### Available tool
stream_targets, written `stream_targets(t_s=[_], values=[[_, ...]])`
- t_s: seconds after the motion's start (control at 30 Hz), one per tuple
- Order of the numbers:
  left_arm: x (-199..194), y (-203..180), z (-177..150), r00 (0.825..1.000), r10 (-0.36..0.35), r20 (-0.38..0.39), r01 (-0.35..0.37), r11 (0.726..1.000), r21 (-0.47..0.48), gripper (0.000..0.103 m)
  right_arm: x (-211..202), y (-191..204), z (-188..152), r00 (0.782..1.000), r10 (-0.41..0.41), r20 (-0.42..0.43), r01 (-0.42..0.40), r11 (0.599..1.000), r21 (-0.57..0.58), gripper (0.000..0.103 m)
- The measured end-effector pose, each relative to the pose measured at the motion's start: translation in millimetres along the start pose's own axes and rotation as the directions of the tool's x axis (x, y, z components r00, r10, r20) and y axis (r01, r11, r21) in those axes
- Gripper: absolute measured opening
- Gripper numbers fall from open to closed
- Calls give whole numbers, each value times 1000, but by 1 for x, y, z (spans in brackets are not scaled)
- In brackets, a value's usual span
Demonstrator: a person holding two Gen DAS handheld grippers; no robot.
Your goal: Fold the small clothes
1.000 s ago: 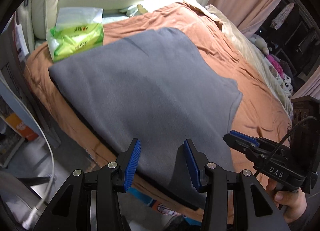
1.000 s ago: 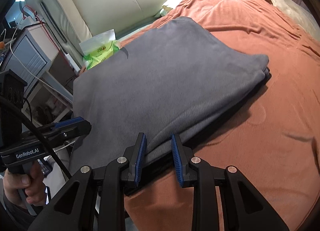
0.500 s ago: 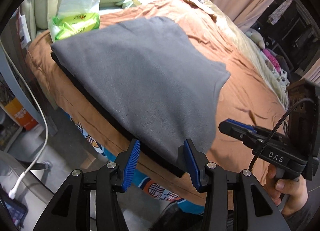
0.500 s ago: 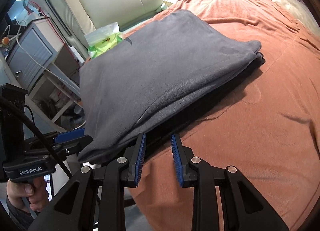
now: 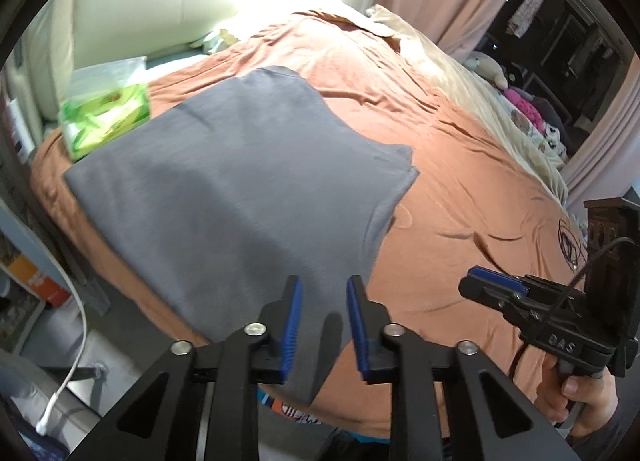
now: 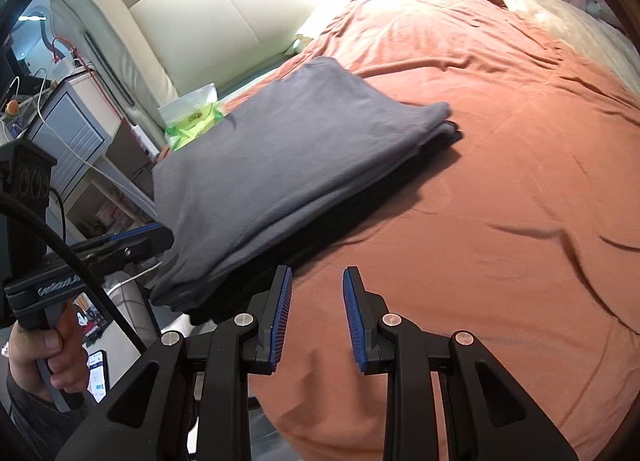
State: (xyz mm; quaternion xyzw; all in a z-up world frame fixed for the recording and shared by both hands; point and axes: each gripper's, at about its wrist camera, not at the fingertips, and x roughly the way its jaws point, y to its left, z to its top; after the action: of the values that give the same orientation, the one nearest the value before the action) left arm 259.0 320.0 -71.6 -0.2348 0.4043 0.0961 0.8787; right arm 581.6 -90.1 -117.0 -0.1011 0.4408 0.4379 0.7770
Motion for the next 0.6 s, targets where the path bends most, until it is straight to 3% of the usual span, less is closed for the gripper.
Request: stream_targets(t_s=[0.07,0.1,0.2,0.27,0.6], values=[[8,-6,5,1000,10,-1,-10,1000,12,21,-5,-4,-3,1000,-4,15,3,1000,11,47],[13,-8,7,1000,12,-2,-12,1000,20,19,-8,-5,-4,1000,-3,19,3,1000,15,48],[33,-12,6,998,18,-65,-17,1000,25,6,-12,-11,-8,1000,2,24,-2,999,33,48],[42,-10,0,995,33,-96,-32,999,10,5,-14,-13,-11,1000,-1,24,1,999,37,48],[26,-1,-35,995,2,-98,-6,999,-47,4,-19,-18,-17,1000,7,28,-9,997,71,48]])
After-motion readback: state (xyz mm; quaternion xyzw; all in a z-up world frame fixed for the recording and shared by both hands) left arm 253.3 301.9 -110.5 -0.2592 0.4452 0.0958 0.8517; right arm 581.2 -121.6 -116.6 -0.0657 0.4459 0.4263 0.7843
